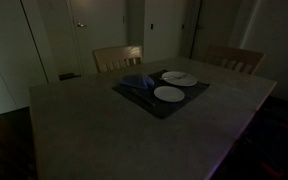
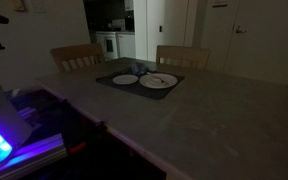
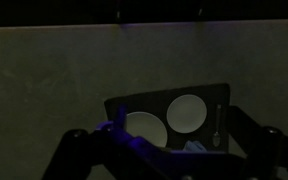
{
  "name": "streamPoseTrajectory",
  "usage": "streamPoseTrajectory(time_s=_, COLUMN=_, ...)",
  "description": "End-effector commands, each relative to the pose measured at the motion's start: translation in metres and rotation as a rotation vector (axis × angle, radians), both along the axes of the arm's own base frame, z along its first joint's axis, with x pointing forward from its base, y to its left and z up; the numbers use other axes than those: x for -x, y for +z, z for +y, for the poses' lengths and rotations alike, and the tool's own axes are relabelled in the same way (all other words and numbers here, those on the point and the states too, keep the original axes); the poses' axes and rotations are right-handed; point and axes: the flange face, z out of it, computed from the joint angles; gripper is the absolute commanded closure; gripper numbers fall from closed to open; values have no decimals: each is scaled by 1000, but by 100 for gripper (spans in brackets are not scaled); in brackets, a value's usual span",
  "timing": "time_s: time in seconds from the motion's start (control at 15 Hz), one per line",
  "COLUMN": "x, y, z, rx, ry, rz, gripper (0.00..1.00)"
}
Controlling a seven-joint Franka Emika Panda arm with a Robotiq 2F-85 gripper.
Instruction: Move the fork from the plate to the table mat
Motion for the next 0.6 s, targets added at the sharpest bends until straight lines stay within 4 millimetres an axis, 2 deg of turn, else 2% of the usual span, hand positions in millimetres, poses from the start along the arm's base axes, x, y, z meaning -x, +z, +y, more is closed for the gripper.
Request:
streamPoseTrajectory(time_s=0.0, x=-26, y=-12, z=-6, rx=3, ry=35, rz=28, gripper=0)
streamPoseTrajectory(time_s=0.53, x=-61, y=-45, z=-14, rx=14, ry=49, rz=57, gripper=0)
